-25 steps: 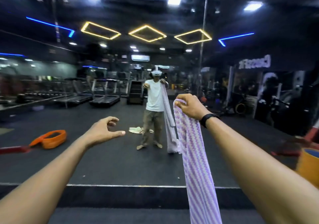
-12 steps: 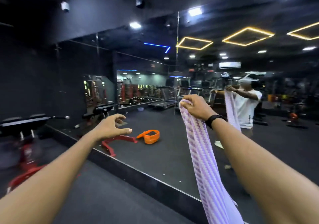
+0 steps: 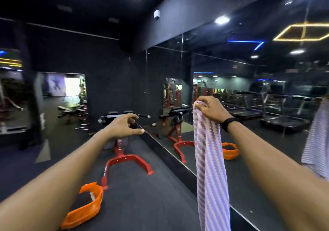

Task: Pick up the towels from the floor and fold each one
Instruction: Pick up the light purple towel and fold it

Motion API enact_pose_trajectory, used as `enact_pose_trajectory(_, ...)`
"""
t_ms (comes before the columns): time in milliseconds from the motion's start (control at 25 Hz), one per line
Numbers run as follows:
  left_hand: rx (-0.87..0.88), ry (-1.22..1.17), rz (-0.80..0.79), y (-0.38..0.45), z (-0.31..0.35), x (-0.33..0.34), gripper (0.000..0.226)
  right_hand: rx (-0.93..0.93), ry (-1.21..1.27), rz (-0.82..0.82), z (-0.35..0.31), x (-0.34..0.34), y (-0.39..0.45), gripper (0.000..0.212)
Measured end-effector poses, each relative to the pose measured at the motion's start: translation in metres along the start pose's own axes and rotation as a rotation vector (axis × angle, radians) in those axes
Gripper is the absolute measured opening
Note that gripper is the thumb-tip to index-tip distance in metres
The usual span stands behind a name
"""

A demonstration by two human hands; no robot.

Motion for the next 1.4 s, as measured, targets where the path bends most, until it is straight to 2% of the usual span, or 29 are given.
enact_pose_trajectory(280,-0.207,0.161,0.093,0.086,-0.139,-0.070,0.056,-0.170,0.154,-0.080,-0.015,0.150,0.151,0.018)
enact_pose_trajectory(400,-0.263,0.204,0.125,0.112,-0.180,-0.099,0.063,-0.220,0.234,-0.090,-0.030,0.204,0.207,0.015)
enact_pose_trajectory(600,-0.333,0.241,0.155,0.137,-0.246,-0.128,0.059,-0.239,0.321,-0.156,-0.064,0.302,0.262,0.014)
enact_pose_trajectory(800,-0.411,0.220,0.210,0.169,-0.354,-0.167,0.055,-0.315,0.386,-0.216,-0.120,0.431,0.316,0.015)
enact_pose_trajectory(1080,-0.391,0.151,0.219,0.260,-0.484,-0.225,0.044,-0.414,0.430,-0.286,-0.223,0.570,0.402,0.015)
enact_pose_trajectory(1240,-0.292,-0.030,0.264,0.333,-0.507,-0.243,0.033,-0.460,0.529,-0.346,-0.276,0.628,0.438,0.017)
enact_pose_trajectory(1400,-0.230,-0.263,0.235,0.391,-0.523,-0.230,0.029,-0.497,0.571,-0.367,-0.305,0.686,0.463,0.017)
Point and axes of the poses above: each hand's wrist, its own y-axis towards the middle knuckle, its own x-axis out of the palm, z = x × y, the point moved 8 cm from there along y, towards the middle knuckle, and after that the axes turned 6 degrees about z, right-handed, at the moved point
